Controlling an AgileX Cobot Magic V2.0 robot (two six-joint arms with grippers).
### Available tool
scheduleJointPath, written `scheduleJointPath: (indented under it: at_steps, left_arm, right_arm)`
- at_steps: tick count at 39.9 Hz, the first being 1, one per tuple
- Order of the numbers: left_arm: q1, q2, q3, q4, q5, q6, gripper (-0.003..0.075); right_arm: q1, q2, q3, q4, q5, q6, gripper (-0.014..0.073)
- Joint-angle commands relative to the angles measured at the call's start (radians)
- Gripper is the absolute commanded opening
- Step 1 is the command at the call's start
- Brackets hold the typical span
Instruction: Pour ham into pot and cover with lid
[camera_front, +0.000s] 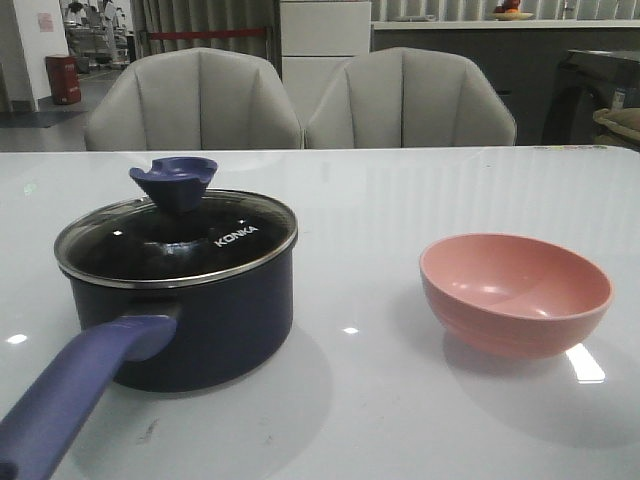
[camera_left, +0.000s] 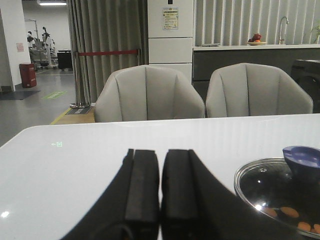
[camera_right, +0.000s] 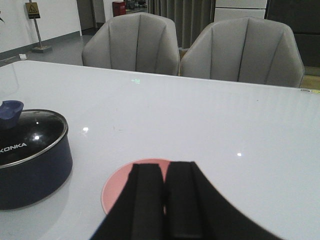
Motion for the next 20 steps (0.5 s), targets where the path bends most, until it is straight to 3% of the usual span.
scheduleJointPath:
  at_steps: [1,12,20]
  left_arm:
    - [0.001,-0.022,0.032,-0.008,-0.073,-0.008,0.0113]
    - [0.001,-0.022,0.032,-0.008,-0.073,-0.008,0.0113]
    - [0.001,-0.022,0.032,-0.008,-0.073,-0.008,0.0113]
  right_arm:
    - [0.001,0.009,-0.029,-0.003,-0.074,-0.007,0.0140]
    - [-0.010,0.006,-0.018,-0.056,-0.080,-0.007,0.0140]
    - [-0.154,-0.031,0.042,-0.148,-0.096,0.037,0.0140]
